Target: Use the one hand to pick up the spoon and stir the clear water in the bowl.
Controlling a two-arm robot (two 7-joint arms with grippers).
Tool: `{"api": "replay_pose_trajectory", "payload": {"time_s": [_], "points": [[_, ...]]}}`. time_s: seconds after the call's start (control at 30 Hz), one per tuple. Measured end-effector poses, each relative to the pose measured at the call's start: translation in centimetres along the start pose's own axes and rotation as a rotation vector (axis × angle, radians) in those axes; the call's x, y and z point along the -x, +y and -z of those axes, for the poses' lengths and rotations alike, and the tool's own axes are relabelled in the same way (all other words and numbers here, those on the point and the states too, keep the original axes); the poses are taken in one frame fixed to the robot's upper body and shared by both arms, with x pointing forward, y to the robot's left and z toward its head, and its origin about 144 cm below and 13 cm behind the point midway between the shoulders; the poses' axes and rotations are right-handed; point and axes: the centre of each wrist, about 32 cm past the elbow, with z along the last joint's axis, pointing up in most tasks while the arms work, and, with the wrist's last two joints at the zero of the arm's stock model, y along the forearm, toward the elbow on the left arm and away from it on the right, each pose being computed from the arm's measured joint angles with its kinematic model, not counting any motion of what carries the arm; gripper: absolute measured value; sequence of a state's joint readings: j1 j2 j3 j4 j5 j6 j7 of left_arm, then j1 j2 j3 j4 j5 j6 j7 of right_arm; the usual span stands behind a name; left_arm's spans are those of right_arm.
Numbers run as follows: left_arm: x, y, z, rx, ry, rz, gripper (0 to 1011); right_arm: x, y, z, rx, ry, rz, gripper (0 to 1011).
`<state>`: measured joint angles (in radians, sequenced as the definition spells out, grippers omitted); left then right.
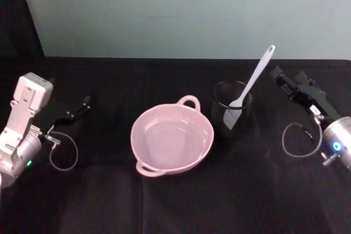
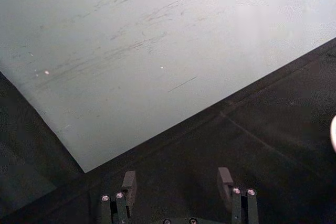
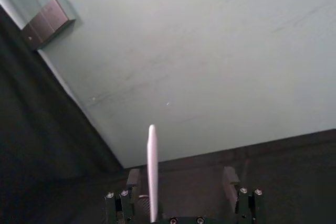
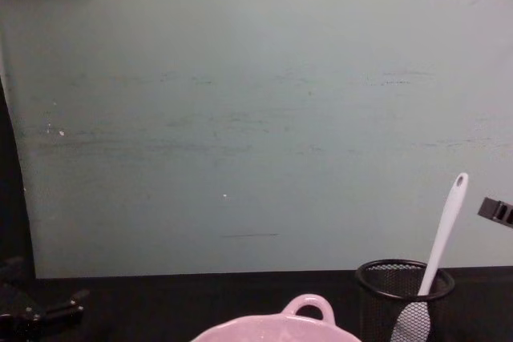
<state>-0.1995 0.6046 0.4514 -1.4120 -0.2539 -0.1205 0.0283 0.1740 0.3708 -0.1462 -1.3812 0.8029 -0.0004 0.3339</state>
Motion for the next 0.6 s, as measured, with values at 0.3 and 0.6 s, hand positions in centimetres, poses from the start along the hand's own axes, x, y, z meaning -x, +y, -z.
{"api": "replay_pose_trajectory", "payload": {"time_s": [0.3, 0.6], "points": [[0.0, 0.0, 0.0, 0.0, 0.0, 0.0, 1011, -0.9, 0.0, 0.9, -0.074, -0.134, 0.105, 1002], [0.0, 0.0, 0.0, 0.0, 0.0, 0.0, 1011, -0.5, 1.7, 2.8, -0.089, -0.35, 0.246, 1003]]}}
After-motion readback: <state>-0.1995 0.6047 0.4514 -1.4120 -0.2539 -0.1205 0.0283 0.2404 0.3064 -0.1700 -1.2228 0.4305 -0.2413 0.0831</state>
